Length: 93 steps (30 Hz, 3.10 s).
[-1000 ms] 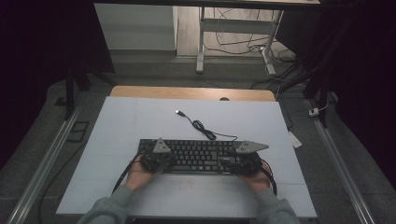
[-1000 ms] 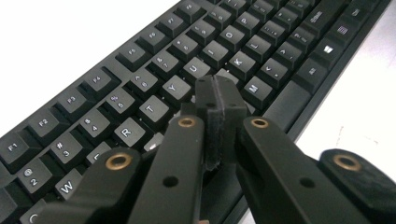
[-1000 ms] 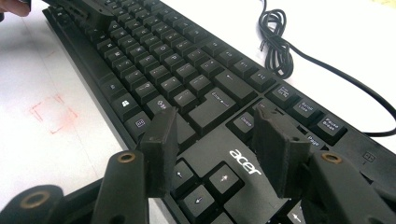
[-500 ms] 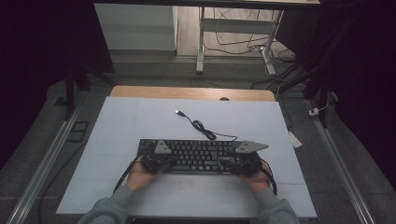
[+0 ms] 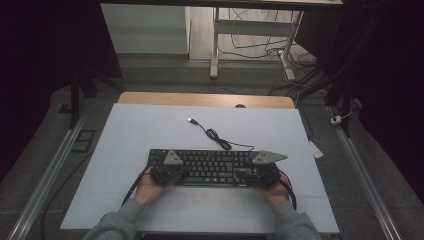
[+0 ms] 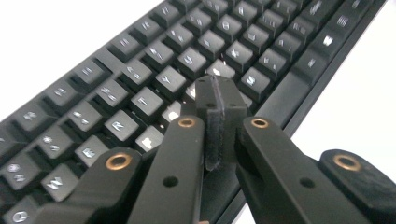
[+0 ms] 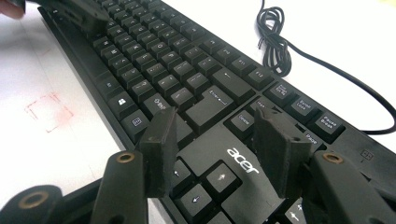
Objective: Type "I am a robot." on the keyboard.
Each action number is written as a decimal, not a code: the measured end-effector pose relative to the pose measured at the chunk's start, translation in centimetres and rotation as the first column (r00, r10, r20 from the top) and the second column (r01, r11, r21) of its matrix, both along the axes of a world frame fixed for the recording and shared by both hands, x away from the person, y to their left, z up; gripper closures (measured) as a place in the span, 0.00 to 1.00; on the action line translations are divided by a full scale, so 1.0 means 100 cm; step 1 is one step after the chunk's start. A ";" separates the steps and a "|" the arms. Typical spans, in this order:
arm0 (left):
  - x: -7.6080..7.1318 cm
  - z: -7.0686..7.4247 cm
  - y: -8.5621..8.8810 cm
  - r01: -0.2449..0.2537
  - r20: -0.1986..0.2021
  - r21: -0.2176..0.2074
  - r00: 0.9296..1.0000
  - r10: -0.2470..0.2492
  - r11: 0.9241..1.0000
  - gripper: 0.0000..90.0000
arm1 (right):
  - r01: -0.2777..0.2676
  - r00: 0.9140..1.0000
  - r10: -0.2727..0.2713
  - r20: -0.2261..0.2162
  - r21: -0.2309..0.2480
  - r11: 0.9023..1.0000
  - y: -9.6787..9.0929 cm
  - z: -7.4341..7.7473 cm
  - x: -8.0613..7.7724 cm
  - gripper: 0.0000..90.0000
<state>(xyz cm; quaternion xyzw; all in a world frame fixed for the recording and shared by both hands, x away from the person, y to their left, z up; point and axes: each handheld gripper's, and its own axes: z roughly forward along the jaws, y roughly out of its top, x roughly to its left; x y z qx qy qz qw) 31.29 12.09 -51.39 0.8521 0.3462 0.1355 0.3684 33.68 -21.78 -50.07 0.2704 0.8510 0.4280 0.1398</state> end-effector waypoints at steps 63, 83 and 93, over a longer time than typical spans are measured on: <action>0.004 0.020 0.061 -0.178 -0.008 -0.093 0.984 0.178 0.980 0.42 | -0.076 0.995 0.075 -0.072 -0.005 0.997 0.071 0.001 0.028 0.93; 0.004 0.016 0.060 -0.175 -0.010 -0.075 0.984 0.175 0.982 0.41 | -0.106 0.991 0.100 -0.091 -0.068 0.992 0.107 -0.010 0.043 1.00; 0.004 0.016 0.059 -0.174 -0.011 -0.071 0.985 0.173 0.982 0.40 | -0.124 0.989 0.118 -0.084 -0.063 0.990 0.115 -0.013 0.045 1.00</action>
